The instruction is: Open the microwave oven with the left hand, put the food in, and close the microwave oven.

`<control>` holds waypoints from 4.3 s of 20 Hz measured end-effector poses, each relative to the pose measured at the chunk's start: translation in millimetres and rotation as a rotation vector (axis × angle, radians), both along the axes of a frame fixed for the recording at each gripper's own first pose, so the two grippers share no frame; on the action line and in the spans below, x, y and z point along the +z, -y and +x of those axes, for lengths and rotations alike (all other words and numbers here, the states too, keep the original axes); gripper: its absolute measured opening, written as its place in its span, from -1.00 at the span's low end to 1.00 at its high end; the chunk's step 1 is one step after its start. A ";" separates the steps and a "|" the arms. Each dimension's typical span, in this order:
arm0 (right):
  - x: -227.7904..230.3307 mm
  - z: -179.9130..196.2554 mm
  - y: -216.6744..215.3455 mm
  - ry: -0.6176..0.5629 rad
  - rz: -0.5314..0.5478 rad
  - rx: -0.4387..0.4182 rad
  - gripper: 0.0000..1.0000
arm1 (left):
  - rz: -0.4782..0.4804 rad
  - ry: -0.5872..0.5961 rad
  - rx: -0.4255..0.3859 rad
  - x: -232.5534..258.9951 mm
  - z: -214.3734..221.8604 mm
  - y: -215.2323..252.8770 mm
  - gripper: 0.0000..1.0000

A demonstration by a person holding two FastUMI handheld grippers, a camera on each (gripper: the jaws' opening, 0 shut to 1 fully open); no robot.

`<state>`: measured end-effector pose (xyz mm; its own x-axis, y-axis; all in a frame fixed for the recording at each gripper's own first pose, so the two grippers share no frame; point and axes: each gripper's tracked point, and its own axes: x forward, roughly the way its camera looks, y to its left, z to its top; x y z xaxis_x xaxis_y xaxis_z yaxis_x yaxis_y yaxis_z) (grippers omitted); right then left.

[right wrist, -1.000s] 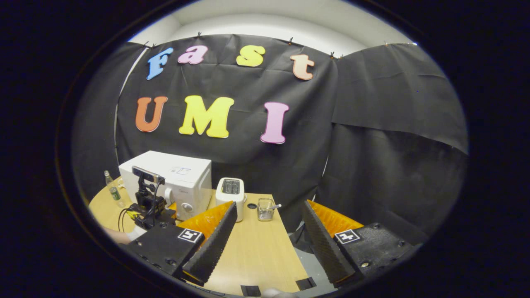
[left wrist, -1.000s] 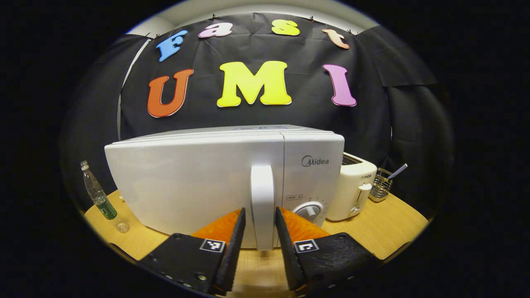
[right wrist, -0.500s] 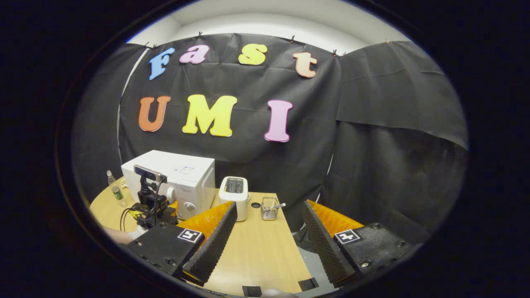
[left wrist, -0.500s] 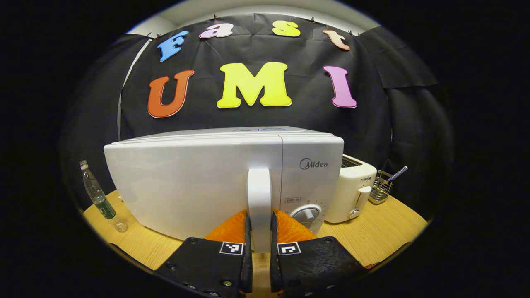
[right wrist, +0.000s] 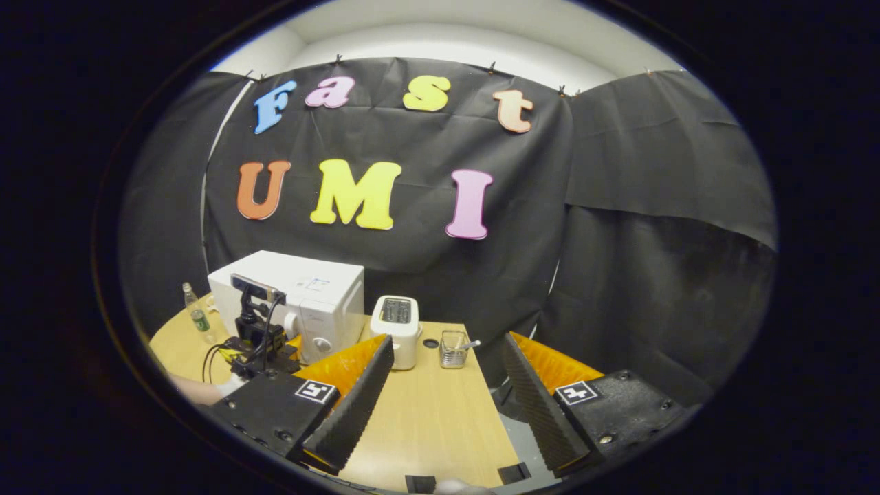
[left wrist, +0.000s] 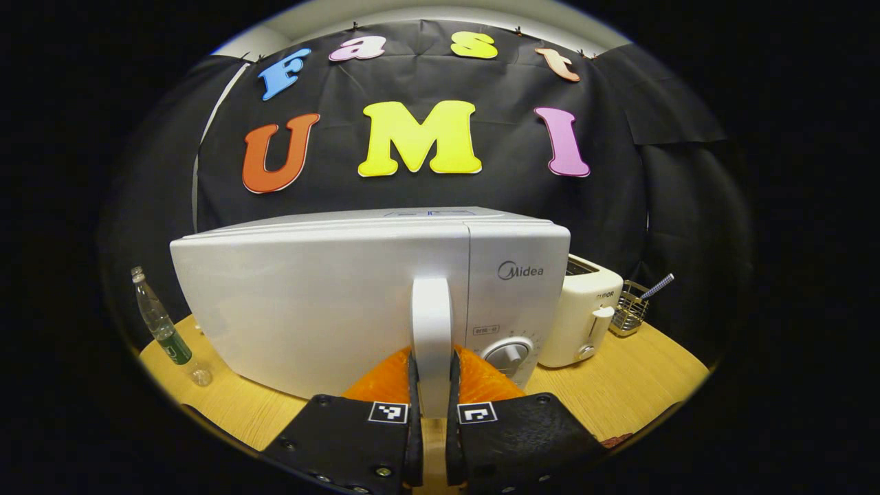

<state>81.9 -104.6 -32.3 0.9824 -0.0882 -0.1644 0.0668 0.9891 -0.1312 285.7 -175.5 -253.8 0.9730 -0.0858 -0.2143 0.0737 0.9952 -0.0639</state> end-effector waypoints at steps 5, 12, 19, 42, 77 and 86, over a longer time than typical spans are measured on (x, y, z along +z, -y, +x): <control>-1.1 -3.6 -9.0 -0.002 0.009 0.013 1.00 | 0.004 -0.025 -0.008 -2.2 -11.7 -0.2 -0.75; -3.0 -14.4 -22.7 -0.002 0.013 0.032 1.00 | 0.025 -0.012 -0.045 -6.1 -79.6 -22.4 -0.75; -7.5 -26.9 -34.2 -0.003 -0.007 0.062 1.00 | 0.067 0.001 0.036 -0.6 -90.7 -47.9 -0.30; -40.5 -53.3 -99.6 -0.055 0.070 0.179 1.00 | 0.113 -0.059 0.102 3.9 -193.0 -144.3 0.91; -221.0 -13.1 -148.6 -0.410 0.389 0.224 0.94 | 0.102 -0.103 0.295 31.0 -337.4 -321.9 0.92; -294.6 72.8 -151.1 -0.695 0.694 0.362 0.36 | 0.110 -0.126 0.346 59.3 -304.7 -258.6 0.91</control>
